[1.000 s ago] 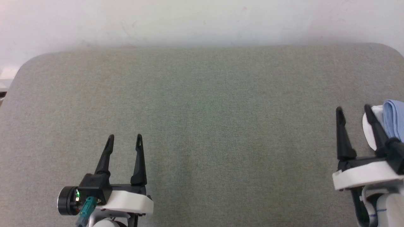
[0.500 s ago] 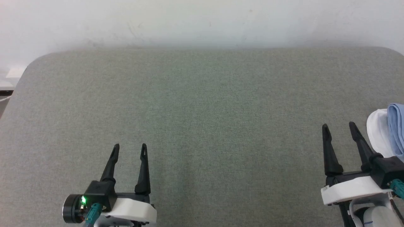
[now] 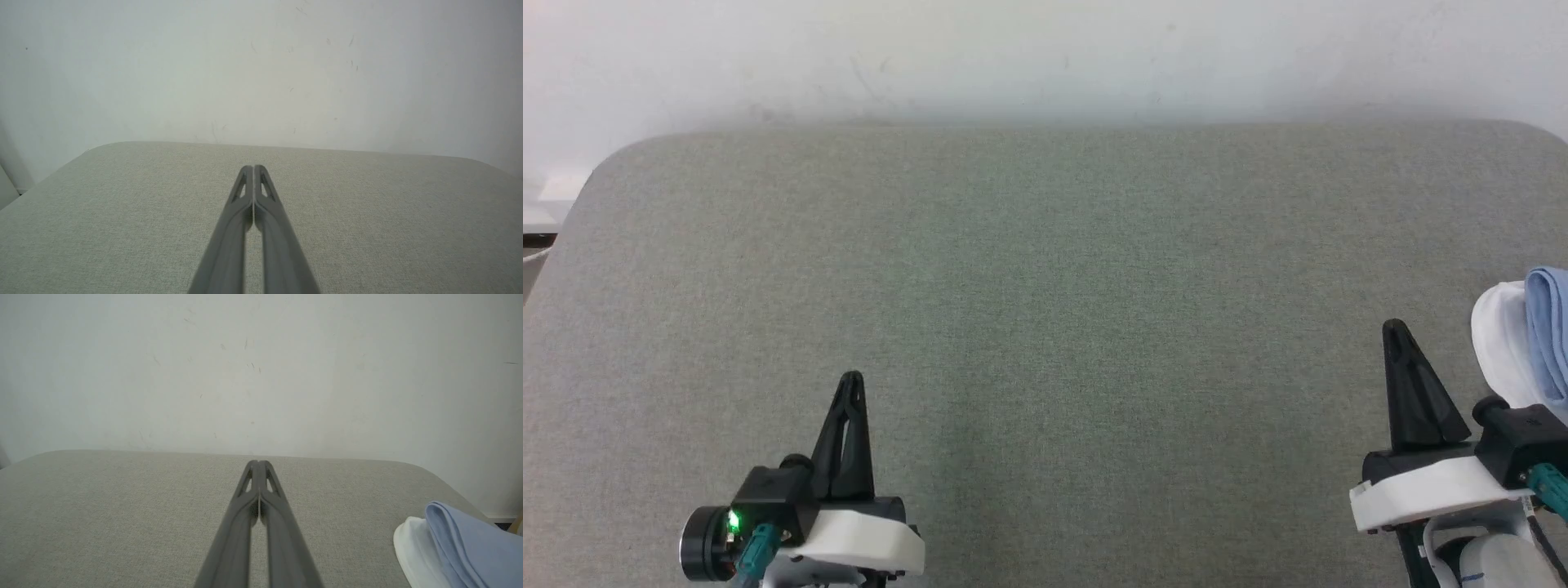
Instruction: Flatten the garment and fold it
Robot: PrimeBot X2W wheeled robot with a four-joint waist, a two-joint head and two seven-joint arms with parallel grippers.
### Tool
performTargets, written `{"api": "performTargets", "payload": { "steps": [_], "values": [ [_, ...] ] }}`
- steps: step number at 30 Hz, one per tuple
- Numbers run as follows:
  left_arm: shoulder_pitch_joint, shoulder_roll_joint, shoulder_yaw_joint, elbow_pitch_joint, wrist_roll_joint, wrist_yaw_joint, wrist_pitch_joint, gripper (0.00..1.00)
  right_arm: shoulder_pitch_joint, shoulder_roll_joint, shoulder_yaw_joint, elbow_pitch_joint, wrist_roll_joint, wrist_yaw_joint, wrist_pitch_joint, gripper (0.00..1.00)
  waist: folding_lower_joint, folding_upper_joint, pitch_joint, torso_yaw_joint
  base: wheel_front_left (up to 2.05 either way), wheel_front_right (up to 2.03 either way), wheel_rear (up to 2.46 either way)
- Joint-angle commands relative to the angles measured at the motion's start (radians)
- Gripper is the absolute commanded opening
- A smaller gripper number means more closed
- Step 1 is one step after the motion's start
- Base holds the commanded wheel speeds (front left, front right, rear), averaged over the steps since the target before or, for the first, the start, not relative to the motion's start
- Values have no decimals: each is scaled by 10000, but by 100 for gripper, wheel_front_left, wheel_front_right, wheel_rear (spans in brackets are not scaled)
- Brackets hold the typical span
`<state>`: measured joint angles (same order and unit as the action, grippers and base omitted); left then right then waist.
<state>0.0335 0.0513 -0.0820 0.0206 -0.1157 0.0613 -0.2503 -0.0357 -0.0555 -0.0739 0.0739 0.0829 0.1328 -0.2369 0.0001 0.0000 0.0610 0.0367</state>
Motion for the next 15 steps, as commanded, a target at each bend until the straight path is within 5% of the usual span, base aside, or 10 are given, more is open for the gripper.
{"api": "performTargets", "payload": {
  "steps": [1,15],
  "values": [
    [-14,1,34,-9,46,-25,54,0,15,4,25,-29,-34,-1,65,0,0,0,-9,-6,0,0,0],
    [-51,0,126,-32,176,-94,340,0,55,10,108,-112,-127,-3,334,0,0,0,-80,-48,0,0,0]
  ]
}}
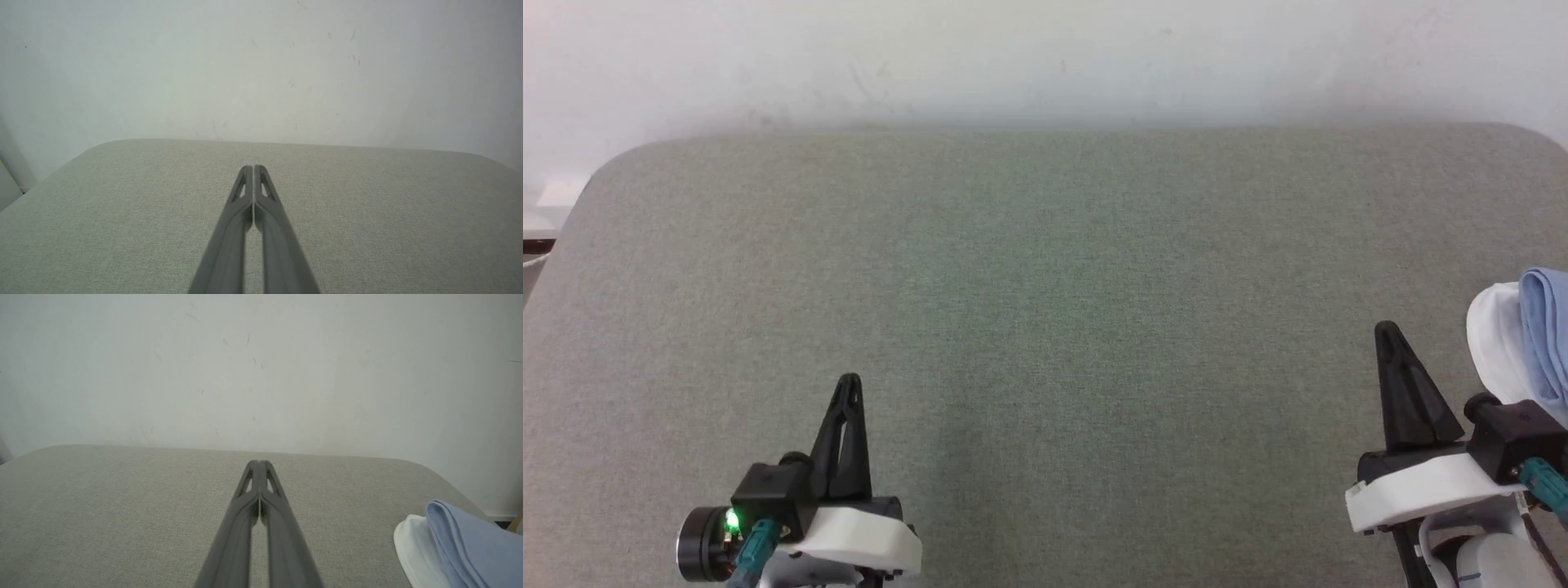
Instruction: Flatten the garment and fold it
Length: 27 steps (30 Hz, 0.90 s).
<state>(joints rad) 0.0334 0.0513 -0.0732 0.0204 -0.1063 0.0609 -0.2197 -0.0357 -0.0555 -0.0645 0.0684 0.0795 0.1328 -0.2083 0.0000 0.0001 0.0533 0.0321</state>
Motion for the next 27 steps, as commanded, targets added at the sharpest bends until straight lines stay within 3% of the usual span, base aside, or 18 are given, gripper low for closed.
{"api": "performTargets", "payload": {
  "steps": [1,27],
  "values": [
    [-53,0,44,-31,91,-95,53,0,58,10,20,-62,-99,-3,67,0,0,-1,-8,-5,0,0,0],
    [-120,-3,208,-72,323,-217,564,0,129,20,169,-210,-265,-8,547,0,0,-1,-133,-80,0,0,0]
  ]
}}
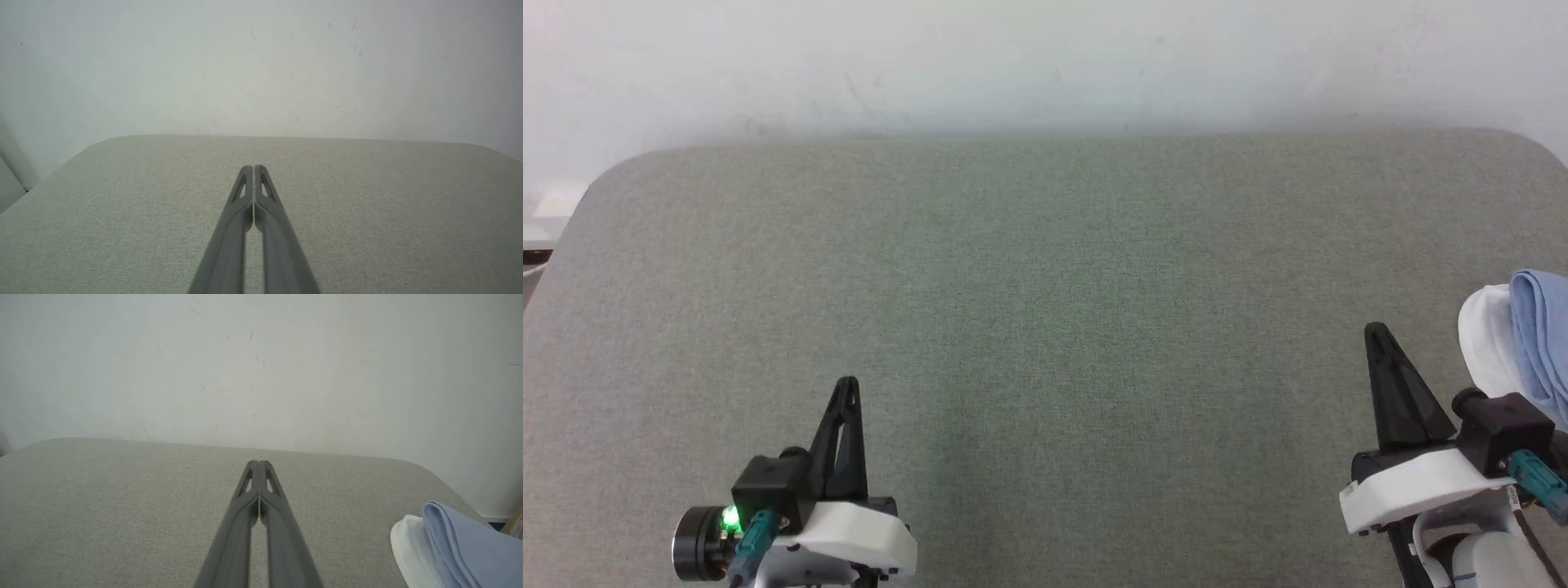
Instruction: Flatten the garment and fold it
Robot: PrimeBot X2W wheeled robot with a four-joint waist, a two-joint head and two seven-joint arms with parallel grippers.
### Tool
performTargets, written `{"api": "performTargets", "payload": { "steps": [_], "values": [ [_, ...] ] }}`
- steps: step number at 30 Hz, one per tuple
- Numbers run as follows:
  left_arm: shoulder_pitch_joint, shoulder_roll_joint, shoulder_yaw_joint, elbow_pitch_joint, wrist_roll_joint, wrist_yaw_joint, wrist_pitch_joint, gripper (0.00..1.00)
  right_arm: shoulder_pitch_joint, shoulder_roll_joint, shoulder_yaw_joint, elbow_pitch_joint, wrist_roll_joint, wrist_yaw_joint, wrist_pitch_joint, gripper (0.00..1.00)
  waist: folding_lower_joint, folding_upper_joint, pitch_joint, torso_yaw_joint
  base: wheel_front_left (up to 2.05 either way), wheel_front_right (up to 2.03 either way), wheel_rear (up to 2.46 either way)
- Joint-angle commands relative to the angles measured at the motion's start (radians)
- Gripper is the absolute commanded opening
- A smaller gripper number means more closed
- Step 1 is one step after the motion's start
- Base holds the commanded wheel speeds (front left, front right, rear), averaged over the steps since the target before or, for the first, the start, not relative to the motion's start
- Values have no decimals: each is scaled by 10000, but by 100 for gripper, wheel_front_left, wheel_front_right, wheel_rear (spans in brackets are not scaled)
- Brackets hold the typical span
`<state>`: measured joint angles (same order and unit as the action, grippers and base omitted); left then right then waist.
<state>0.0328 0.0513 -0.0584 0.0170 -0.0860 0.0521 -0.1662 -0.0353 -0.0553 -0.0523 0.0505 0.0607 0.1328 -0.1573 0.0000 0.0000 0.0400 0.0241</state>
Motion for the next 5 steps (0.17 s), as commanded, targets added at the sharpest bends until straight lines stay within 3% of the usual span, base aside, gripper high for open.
{"api": "performTargets", "payload": {
  "steps": [1,5],
  "values": [
    [-117,-3,67,-40,129,-134,49,0,128,19,52,-38,-84,-8,57,0,0,0,-5,-3,0,0,0],
    [-128,-3,93,-46,165,-153,130,0,139,20,76,-61,-110,-8,133,0,0,0,-25,-15,0,0,0]
  ]
}}
